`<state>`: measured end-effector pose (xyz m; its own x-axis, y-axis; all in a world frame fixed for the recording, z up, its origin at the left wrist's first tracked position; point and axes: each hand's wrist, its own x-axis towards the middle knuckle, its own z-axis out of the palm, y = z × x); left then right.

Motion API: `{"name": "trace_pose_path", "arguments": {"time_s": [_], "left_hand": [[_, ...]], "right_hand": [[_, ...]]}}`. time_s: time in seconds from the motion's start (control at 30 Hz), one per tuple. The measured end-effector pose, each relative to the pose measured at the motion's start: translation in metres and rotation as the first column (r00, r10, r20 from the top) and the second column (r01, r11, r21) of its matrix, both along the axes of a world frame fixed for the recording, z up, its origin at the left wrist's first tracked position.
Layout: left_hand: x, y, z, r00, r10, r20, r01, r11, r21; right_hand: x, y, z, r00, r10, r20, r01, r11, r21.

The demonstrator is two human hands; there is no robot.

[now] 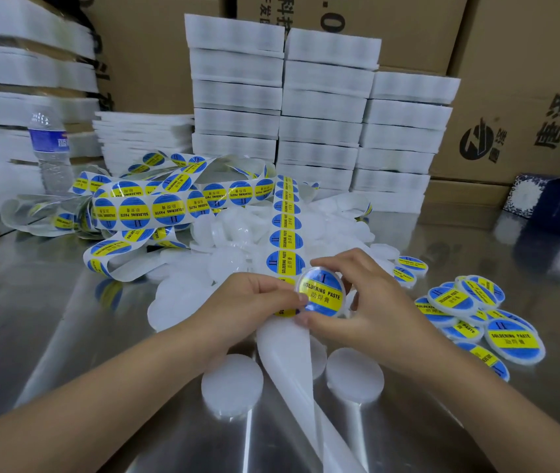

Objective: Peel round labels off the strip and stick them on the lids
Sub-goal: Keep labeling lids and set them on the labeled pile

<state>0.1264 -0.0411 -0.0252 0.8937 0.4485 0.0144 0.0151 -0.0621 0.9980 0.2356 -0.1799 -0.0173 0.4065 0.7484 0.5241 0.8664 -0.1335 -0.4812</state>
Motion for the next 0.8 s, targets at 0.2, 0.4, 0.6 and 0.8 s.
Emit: {"name": "trace_pose_path", "arguments": {"time_s": [0.2,0.4,0.6,0.8], "left_hand": [[0.001,0.004,0.000,1.000,0.019,-0.009,-0.020,0.997,-0.080],[0.002,0.007,-0.002,0.999,0.048,-0.010,-0.047,0.997,0.055],[0.001,0.009,-0.003,0.993,-0.111,-0.029,0.114,0.969,0.217],[0.000,0.006,-0.002,0.981,-0.161,-0.108,0.183,0.955,0.232]], "right_hand": [[0.018,-0.001,0.001,0.971,-0.230,-0.059,0.232,0.972,0.033],[0.043,-0.011,0.001,0.819,-0.558,0.137,0.573,0.779,-0.254],[0.054,-0.018,-0.005,0.683,-0.577,0.448,0.728,0.493,-0.476],[0.062,-0.027,-0.001,0.583,-0.548,0.600,0.812,0.366,-0.454]]}}
